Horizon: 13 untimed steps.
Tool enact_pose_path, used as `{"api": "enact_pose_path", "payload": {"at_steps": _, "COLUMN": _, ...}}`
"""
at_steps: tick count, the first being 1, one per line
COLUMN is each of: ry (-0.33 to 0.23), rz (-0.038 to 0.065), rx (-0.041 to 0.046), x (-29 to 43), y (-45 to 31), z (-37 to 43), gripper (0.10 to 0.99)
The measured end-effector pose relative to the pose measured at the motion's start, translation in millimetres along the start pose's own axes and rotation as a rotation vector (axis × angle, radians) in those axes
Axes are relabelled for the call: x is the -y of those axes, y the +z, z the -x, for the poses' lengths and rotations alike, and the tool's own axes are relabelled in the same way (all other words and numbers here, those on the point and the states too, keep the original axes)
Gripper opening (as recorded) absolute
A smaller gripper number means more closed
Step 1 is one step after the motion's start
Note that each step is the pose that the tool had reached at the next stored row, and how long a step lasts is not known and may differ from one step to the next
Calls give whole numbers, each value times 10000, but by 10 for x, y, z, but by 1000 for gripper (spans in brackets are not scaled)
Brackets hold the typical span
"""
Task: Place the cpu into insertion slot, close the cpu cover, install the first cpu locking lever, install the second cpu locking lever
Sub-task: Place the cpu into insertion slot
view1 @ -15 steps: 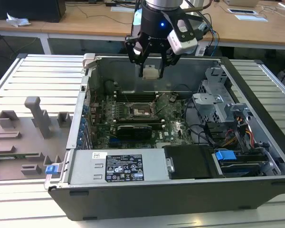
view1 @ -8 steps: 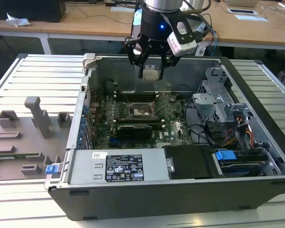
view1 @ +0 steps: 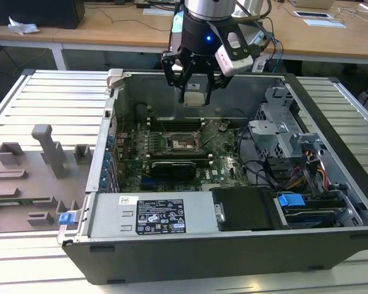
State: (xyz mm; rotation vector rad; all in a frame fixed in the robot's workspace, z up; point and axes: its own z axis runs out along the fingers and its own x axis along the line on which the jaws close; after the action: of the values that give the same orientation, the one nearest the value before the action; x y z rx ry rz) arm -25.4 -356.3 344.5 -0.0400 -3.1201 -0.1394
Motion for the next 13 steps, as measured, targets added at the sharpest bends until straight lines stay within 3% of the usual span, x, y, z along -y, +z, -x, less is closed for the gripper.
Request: {"api": "enact_pose_path", "payload": {"at_steps": 13, "ry": 0, "rz": 0, "rx": 0, "x": 6, "y": 65, "z": 1, "gripper": 545}}
